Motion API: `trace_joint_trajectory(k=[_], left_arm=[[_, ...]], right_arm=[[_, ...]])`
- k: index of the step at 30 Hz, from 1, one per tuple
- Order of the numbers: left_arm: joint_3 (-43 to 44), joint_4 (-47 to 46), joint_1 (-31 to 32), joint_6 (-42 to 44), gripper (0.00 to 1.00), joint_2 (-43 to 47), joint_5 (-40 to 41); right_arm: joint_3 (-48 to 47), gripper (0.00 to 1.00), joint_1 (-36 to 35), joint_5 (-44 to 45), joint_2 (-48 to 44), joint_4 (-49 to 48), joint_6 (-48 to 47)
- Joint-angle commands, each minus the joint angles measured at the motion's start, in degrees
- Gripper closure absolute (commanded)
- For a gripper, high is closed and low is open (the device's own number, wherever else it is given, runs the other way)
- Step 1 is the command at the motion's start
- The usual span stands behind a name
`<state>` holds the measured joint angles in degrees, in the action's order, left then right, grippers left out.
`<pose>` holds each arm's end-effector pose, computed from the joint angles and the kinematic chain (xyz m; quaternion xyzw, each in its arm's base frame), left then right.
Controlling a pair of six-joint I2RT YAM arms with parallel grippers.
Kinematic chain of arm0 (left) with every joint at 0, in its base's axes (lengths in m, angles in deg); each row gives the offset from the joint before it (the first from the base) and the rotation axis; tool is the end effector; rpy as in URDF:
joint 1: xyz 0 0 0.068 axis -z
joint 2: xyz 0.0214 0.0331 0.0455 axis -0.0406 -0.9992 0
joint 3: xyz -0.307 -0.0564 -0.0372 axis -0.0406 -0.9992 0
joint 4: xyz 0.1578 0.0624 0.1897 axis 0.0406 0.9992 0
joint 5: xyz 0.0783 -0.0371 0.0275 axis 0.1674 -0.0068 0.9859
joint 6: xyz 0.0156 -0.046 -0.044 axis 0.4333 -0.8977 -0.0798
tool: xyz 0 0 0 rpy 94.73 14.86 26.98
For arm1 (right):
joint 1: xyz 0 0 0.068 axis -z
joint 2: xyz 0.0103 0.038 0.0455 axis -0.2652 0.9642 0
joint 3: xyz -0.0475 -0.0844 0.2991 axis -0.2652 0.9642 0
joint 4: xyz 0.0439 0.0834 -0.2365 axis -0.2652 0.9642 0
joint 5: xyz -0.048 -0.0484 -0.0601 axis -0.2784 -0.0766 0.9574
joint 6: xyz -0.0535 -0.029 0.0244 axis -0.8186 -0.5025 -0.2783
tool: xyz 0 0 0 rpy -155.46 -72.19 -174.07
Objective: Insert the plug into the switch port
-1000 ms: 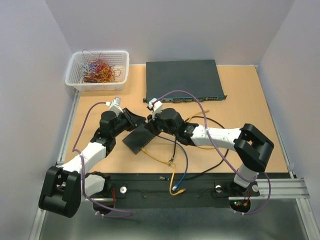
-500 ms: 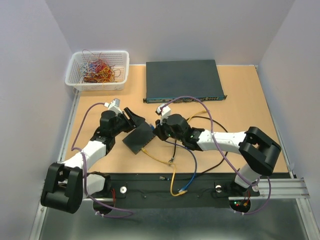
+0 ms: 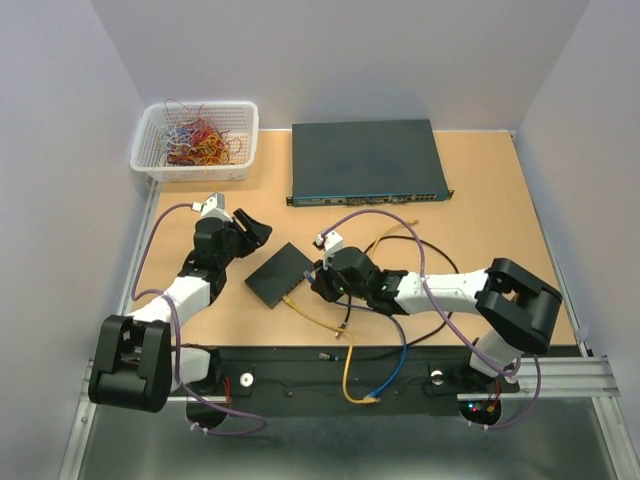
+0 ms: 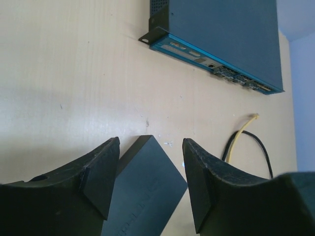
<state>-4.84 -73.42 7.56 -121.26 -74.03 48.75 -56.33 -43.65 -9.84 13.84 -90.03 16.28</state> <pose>0.2311 -0.0519 0.2480 -0.1235 0.7821 -0.3247 0.5173 0.1795 0.2892 0.2254 -0.2721 0.8246 0.2786 0.4104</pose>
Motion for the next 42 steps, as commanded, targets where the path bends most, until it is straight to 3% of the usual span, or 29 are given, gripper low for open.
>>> trace_joint_trajectory(k=[1,11,42], left_arm=[[0.1,-3.4,-0.4,2.3,0.36,-3.1,2.3],[-0.3,-4.8,-0.3,1.0,0.38,-9.1,-1.3],[-2.7,-7.2,-0.3,0.0,0.41,-10.7,-3.5]], right_arm=[[-2.1,1.00,-1.8,1.8,3.6,2.0,2.3],[-6.9,1.00,-4.3,3.0,10.9,3.5,3.0],[-14.6,1.00,-5.2,0.8,16.0,9.5,2.9]])
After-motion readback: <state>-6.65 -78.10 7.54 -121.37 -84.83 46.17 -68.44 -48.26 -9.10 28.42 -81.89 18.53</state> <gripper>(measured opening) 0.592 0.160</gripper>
